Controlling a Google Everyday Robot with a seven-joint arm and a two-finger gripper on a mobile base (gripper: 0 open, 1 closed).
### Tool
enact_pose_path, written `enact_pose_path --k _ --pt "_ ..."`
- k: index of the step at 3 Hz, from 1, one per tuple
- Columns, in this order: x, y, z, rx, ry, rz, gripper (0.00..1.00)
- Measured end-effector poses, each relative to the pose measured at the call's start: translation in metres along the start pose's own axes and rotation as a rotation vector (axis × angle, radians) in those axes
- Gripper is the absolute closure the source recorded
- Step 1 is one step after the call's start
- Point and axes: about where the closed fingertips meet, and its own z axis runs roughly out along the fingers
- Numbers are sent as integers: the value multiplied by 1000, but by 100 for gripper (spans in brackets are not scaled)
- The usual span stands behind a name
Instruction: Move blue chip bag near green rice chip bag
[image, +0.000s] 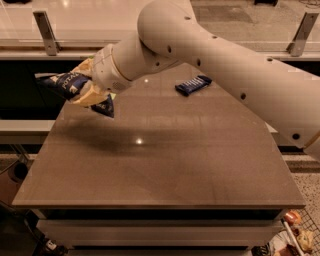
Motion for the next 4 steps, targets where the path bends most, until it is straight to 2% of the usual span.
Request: enact_pose_path --k 2,3,4 --pt "-3 2 3 -5 -2 -4 14" --pt "-4 3 4 -8 -3 -5 0" --pt "-4 3 4 -8 -3 -6 0"
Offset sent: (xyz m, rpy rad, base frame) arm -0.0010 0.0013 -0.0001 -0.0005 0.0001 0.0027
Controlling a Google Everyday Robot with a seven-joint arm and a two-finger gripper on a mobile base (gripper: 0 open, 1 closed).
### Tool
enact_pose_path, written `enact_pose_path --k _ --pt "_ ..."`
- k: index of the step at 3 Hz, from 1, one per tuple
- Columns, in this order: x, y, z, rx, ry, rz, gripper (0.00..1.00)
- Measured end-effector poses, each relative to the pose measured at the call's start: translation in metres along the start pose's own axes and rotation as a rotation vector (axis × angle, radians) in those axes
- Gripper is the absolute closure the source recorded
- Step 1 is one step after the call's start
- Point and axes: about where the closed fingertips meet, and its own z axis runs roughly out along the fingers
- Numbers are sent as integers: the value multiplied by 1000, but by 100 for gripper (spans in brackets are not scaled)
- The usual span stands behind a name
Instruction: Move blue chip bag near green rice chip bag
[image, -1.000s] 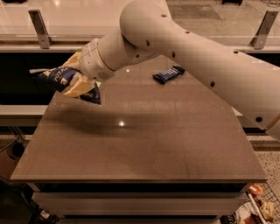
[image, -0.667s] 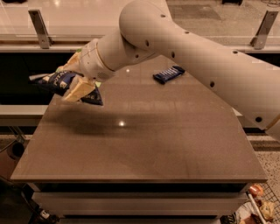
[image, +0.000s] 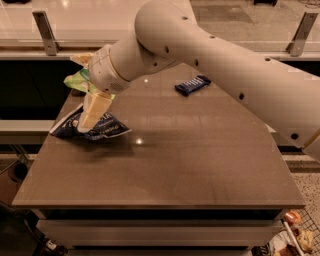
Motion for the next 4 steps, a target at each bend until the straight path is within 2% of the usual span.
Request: enact_pose_path --k 1,2,3,4 --pt "15 -5 -12 28 10 37 0" --pt "42 -16 -42 99 32 98 0" --pt "77 -23 -89 209 66 186 0" --pt "113 -27 -148 343 105 281 0"
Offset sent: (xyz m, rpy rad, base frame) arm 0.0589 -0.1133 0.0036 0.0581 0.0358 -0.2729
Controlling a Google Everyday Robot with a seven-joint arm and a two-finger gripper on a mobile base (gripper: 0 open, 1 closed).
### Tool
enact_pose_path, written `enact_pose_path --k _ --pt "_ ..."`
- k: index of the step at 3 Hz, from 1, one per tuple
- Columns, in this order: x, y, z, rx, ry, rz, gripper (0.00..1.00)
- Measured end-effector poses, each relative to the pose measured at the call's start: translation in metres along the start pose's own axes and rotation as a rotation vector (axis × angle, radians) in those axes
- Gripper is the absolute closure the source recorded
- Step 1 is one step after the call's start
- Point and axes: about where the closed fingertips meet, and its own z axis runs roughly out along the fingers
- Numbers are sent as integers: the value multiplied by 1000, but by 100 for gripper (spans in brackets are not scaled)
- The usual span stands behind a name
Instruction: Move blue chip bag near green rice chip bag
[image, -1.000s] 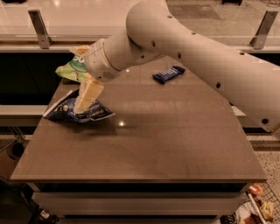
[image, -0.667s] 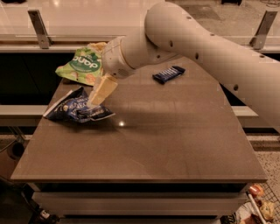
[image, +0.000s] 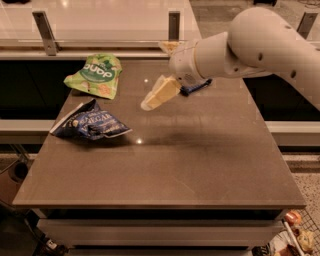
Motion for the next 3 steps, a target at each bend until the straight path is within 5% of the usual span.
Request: enact_pose_path --k 1,3 --pt "28 -17 -48 129 16 74 0" --pt "70 -3 -114 321 33 179 0"
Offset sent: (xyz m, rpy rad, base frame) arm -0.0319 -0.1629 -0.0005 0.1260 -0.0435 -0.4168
